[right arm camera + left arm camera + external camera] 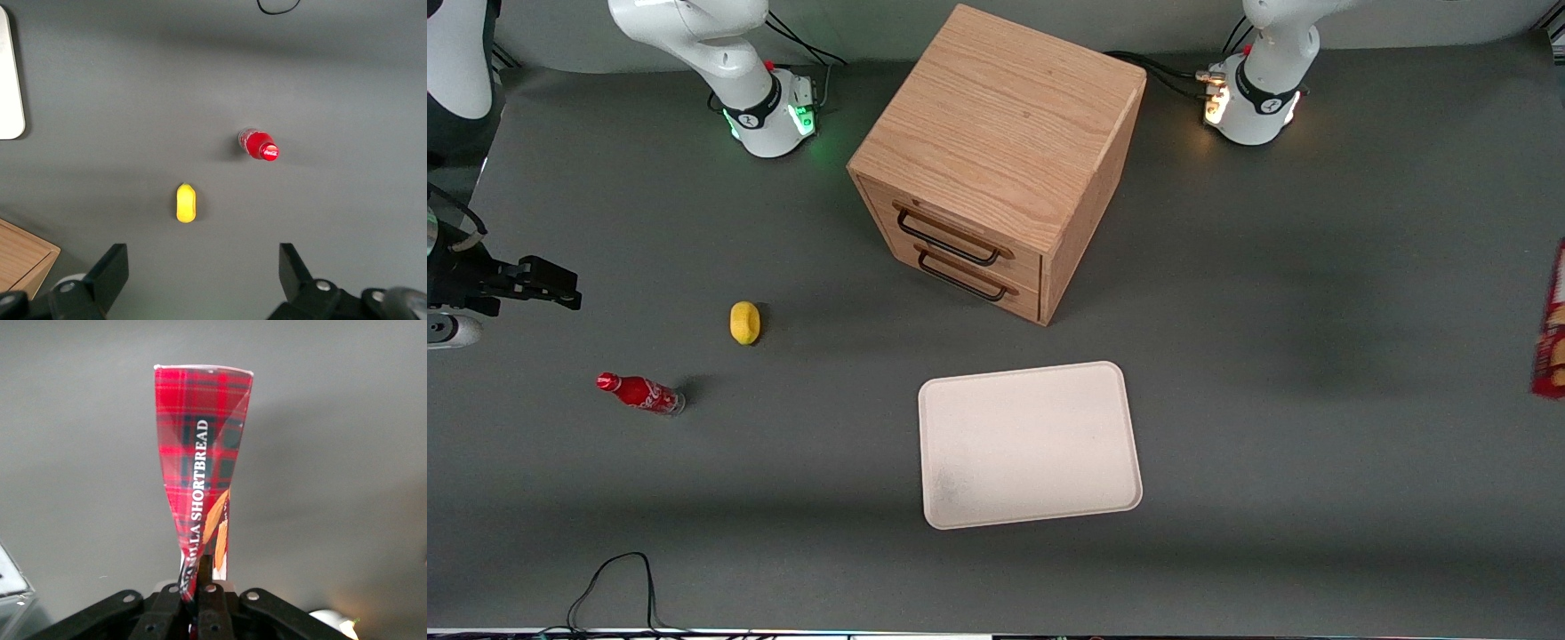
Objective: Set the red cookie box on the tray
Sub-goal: 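Carry the box with the left gripper over the white tray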
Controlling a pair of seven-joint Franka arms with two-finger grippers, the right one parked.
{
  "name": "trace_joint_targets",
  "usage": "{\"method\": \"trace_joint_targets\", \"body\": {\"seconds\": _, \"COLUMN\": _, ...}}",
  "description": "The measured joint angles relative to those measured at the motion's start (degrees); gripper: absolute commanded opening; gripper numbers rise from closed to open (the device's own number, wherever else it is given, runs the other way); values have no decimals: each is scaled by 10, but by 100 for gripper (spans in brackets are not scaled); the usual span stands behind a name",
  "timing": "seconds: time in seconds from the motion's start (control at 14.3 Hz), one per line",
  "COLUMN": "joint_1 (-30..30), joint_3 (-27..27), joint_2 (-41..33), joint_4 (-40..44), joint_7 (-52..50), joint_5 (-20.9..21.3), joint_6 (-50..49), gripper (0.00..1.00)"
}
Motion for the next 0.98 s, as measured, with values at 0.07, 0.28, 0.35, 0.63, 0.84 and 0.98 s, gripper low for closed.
{"method": "trace_joint_targets", "body": {"seconds": 0.07, "joint_1": -45, "joint_3": -2, "joint_2": 0, "joint_4": -2, "joint_7": -70, "joint_5": -3, "joint_6": 0, "gripper": 0}}
{"method": "trace_joint_targets", "body": {"seconds": 0.28, "joint_1": -174, "joint_3": -10, "joint_2": 8, "joint_4": -10, "joint_7": -272, "joint_5": -11, "joint_6": 15, "gripper": 0}}
{"method": "trace_joint_targets", "body": {"seconds": 0.35, "joint_1": -204, "joint_3": -14, "joint_2": 16, "joint_4": -13, "joint_7": -335, "joint_5": -20, "joint_6": 34, "gripper": 0}}
{"method": "trace_joint_targets", "body": {"seconds": 0.63, "joint_1": -265, "joint_3": -57, "joint_2": 72, "joint_4": -20, "joint_7": -526, "joint_5": -42, "joint_6": 144, "gripper": 0}}
{"method": "trace_joint_targets", "body": {"seconds": 0.84, "joint_1": -304, "joint_3": -69, "joint_2": 116, "joint_4": -26, "joint_7": -587, "joint_5": -43, "joint_6": 230, "gripper": 0}}
{"method": "trace_joint_targets", "body": {"seconds": 0.98, "joint_1": -316, "joint_3": -69, "joint_2": 133, "joint_4": -33, "joint_7": -592, "joint_5": -41, "joint_6": 267, "gripper": 0}}
